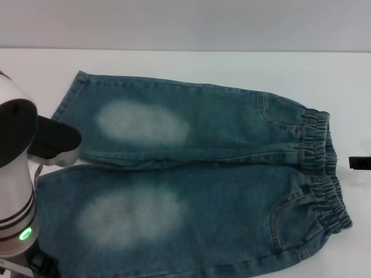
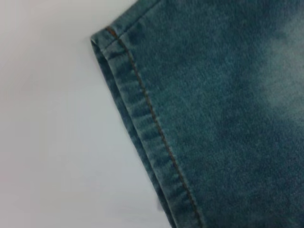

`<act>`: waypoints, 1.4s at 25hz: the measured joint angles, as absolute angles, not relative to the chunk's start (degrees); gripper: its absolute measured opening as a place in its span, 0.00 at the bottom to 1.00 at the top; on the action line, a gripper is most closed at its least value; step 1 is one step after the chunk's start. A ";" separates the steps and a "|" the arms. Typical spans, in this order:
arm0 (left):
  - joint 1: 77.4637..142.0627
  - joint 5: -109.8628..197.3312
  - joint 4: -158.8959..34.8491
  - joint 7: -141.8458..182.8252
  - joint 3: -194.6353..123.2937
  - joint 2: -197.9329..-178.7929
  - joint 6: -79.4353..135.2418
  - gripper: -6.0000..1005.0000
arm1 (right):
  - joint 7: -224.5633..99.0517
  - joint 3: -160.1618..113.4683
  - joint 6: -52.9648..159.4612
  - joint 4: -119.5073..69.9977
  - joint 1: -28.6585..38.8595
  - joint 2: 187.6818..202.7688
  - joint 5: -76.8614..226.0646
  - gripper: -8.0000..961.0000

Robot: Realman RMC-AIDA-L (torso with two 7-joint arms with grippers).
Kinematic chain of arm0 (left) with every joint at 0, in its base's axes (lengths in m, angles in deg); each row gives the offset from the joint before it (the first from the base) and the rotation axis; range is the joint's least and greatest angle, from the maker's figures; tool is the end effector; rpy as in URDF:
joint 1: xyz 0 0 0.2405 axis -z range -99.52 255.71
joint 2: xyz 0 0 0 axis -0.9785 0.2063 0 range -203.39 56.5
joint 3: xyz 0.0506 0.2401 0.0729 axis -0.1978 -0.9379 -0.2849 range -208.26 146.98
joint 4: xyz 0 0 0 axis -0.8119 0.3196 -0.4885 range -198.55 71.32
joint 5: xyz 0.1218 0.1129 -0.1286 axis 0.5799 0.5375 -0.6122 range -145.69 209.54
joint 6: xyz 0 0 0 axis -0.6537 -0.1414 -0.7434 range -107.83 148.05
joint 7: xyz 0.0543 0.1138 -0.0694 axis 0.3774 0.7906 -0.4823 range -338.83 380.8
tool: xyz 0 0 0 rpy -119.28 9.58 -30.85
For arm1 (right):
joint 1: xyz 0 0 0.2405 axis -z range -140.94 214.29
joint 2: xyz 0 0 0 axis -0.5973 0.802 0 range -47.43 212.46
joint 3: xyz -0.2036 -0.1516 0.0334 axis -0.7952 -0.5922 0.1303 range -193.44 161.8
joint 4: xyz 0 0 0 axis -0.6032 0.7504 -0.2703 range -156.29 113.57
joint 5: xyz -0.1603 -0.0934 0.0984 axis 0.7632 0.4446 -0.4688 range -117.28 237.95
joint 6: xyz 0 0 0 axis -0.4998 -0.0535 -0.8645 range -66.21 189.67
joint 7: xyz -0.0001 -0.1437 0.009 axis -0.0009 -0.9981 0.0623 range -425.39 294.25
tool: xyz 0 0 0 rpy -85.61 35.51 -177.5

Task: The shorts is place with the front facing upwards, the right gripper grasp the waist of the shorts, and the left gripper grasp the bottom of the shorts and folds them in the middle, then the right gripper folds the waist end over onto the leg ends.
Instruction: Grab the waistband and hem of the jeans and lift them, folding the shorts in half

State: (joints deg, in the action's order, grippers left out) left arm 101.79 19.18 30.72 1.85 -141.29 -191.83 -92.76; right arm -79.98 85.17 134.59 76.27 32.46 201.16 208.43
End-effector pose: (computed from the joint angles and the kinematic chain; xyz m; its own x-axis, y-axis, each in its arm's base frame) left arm -0.2064 0.2463 -0.0117 0.1206 0.9592 -0.2556 0.4944 -0.2813 -0.8225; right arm 0.2660 0.2951 0.0601 0.4446 -0.8328 -0.3297 -0.7841 -0.1840 -0.5927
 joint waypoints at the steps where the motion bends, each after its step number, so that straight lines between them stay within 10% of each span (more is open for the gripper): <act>1: 101.72 19.04 30.67 1.89 -141.29 -191.83 -92.74 0.71 | -79.99 85.17 134.59 76.24 32.46 201.17 208.43 0.60; 35: 100.86 16.46 28.23 2.90 -141.29 -191.83 -90.92 0.76 | -79.98 84.76 134.93 76.36 32.37 201.16 208.43 0.60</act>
State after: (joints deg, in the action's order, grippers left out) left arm 100.86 16.46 28.23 2.90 -141.29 -191.83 -90.92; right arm -79.98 84.76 134.93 76.36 32.37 201.16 208.43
